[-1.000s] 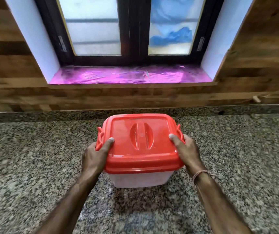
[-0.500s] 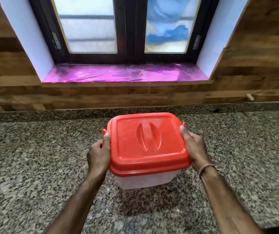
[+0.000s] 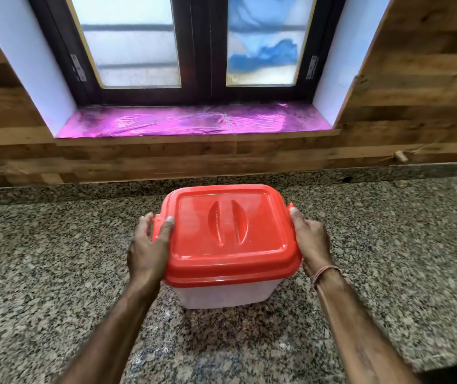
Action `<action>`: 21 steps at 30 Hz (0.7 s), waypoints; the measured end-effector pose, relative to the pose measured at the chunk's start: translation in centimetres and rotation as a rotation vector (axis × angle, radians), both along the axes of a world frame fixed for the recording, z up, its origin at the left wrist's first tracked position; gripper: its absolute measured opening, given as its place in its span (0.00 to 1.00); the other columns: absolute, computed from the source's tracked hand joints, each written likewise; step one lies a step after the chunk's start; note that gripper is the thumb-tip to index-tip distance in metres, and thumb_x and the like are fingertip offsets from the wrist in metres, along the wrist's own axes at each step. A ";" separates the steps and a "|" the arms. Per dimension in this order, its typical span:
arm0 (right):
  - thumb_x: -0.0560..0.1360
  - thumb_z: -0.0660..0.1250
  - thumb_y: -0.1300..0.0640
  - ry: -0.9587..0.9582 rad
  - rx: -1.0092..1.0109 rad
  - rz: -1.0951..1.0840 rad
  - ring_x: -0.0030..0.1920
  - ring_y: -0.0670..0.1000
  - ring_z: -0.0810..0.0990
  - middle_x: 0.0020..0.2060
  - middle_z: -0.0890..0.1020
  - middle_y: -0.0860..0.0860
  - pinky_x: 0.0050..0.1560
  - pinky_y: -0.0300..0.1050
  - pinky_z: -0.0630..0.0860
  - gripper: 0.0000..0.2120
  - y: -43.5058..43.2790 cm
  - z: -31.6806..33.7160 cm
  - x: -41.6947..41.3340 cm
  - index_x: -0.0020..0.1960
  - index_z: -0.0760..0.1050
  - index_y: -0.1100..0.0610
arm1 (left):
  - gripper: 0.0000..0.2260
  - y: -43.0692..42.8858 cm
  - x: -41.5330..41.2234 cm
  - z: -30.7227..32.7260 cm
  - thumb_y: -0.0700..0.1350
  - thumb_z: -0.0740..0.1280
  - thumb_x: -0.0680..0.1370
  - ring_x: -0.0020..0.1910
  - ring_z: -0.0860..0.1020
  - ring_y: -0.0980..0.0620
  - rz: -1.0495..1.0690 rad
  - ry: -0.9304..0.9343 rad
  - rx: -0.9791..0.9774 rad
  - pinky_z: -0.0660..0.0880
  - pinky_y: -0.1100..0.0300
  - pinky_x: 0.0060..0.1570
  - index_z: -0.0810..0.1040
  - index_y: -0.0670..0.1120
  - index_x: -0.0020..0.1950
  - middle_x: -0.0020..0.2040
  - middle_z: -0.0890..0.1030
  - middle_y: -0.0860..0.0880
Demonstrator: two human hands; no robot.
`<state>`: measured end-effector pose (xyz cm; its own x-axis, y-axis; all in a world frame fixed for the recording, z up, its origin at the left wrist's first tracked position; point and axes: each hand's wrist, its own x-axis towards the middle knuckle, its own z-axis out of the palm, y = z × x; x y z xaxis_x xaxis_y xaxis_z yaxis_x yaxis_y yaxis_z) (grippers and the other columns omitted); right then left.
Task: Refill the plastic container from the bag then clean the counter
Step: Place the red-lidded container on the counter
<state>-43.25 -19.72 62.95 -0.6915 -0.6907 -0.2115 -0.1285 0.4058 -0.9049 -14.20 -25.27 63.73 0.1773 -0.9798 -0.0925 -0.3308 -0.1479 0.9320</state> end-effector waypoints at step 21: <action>0.75 0.67 0.35 0.078 -0.102 0.061 0.39 0.54 0.87 0.43 0.86 0.54 0.38 0.53 0.86 0.23 0.9 0.6 2.2 0.50 0.80 0.55 | 0.23 -0.1 -0.5 0.1 0.59 0.66 0.80 0.41 0.87 0.44 -0.013 0.298 0.174 0.83 0.51 0.38 0.77 0.44 0.66 0.48 0.86 0.41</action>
